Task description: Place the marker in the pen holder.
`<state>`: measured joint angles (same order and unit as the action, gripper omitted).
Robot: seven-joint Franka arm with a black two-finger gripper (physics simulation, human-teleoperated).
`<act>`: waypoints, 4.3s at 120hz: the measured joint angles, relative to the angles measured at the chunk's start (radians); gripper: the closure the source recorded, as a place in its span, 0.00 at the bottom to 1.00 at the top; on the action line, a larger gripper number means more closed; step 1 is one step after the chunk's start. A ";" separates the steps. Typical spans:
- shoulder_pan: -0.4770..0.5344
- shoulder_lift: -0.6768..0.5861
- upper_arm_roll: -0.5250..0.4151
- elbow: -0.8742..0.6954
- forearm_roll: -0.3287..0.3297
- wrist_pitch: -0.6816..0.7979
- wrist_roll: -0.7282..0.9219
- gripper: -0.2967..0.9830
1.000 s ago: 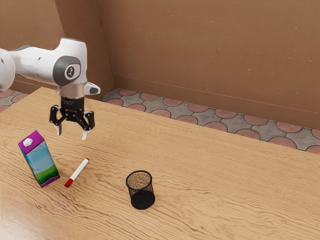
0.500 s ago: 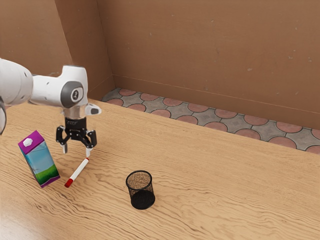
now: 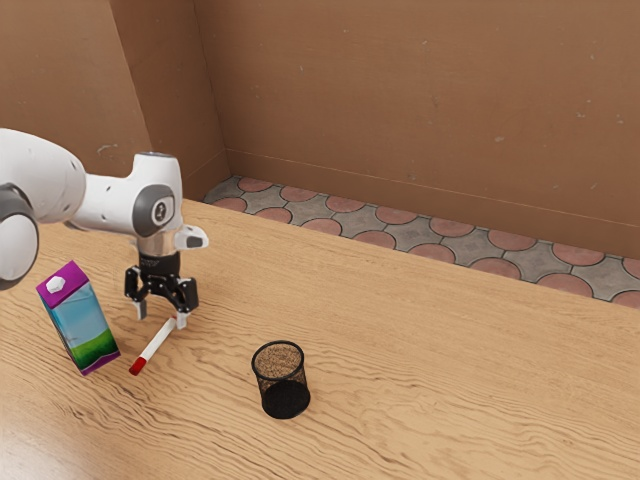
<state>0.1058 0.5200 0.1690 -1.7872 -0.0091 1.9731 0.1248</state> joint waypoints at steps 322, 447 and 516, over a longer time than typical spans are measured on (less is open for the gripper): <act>-0.161 -0.749 -0.402 -0.578 0.105 0.555 -0.431 0.84; -0.158 -0.606 -0.403 -0.559 0.341 0.611 -0.560 0.84; -0.145 -0.539 -0.399 -0.565 0.338 0.726 -0.543 0.55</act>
<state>-0.0389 -0.0193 -0.2295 -2.3519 0.3287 2.6994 -0.4177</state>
